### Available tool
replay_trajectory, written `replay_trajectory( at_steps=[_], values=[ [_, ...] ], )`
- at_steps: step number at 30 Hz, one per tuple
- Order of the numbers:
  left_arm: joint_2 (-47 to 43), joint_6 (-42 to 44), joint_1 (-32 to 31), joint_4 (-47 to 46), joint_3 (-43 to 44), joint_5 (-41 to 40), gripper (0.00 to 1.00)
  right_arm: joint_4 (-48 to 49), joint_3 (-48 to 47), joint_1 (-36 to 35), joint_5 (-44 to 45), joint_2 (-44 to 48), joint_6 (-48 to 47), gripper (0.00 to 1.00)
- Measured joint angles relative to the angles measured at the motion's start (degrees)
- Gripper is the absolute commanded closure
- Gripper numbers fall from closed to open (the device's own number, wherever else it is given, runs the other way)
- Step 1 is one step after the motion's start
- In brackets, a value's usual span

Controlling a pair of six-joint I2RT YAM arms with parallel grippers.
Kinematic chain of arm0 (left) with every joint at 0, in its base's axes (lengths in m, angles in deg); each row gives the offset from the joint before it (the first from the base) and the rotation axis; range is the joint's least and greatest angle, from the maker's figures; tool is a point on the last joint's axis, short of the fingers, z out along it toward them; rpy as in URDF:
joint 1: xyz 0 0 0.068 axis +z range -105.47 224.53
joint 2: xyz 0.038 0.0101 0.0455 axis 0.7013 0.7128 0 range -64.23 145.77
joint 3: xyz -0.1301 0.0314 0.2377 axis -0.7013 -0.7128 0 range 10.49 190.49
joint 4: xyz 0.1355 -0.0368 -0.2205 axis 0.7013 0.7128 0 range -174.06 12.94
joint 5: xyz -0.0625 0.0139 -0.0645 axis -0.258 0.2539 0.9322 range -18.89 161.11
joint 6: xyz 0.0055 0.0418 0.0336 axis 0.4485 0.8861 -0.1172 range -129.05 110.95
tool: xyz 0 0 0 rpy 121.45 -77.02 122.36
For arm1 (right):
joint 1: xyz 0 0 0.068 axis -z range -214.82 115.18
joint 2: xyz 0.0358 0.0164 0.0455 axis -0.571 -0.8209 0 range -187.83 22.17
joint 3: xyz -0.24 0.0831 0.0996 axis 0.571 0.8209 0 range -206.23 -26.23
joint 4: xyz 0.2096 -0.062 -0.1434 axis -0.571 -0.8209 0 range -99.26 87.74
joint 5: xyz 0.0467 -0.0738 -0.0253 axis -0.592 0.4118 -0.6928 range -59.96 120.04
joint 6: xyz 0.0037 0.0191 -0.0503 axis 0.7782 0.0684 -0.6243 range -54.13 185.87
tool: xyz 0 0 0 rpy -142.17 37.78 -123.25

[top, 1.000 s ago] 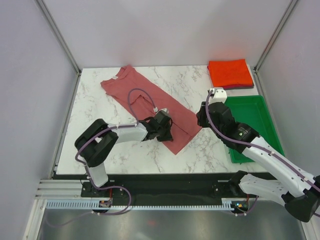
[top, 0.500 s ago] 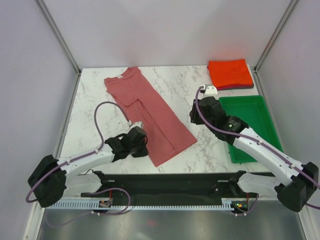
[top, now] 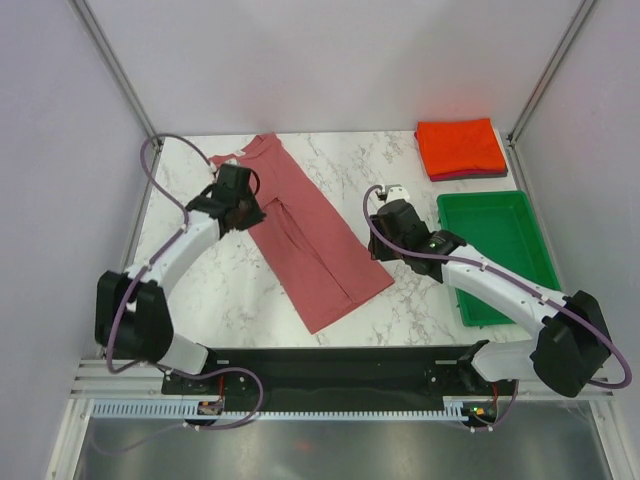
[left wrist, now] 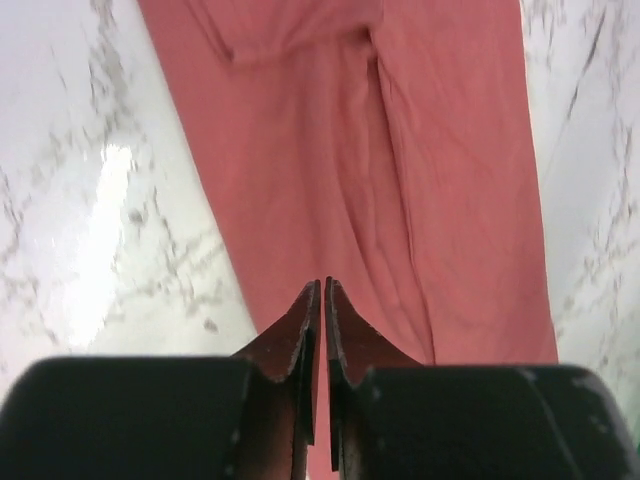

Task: Fold and stack the t-shirts
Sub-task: Fold the tshirt

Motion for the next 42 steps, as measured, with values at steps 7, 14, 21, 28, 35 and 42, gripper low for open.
replay_trajectory(
  at_steps=[7, 14, 21, 28, 35, 42],
  values=[
    [23.6, 4.5, 5.1, 0.0, 21.6, -1.4, 0.94, 2.8, 0.8, 0.1, -0.1, -0.1, -0.3, 0.61],
    [44.3, 7.0, 9.1, -0.2, 38.4, -0.1, 0.94, 6.4, -1.8, 0.1, -4.7, -8.1, -4.2, 0.61],
    [52.5, 8.3, 10.8, 0.9, 49.0, 3.0, 0.94, 9.3, -13.7, 0.2, -8.6, -24.8, -6.5, 0.64],
    [60.3, 8.7, 10.7, 0.3, 59.5, 10.4, 0.92, 17.8, -27.3, 0.2, -9.7, -40.9, -4.4, 0.67],
    [62.3, 9.3, 10.7, -0.1, 62.0, 15.1, 0.91, 22.9, -36.7, 0.2, -13.2, -51.7, -3.5, 0.68],
    [62.5, 9.9, 10.7, -0.2, 62.1, 16.5, 0.90, 24.0, -41.1, 0.1, -16.9, -55.7, -4.3, 0.70]
  ],
)
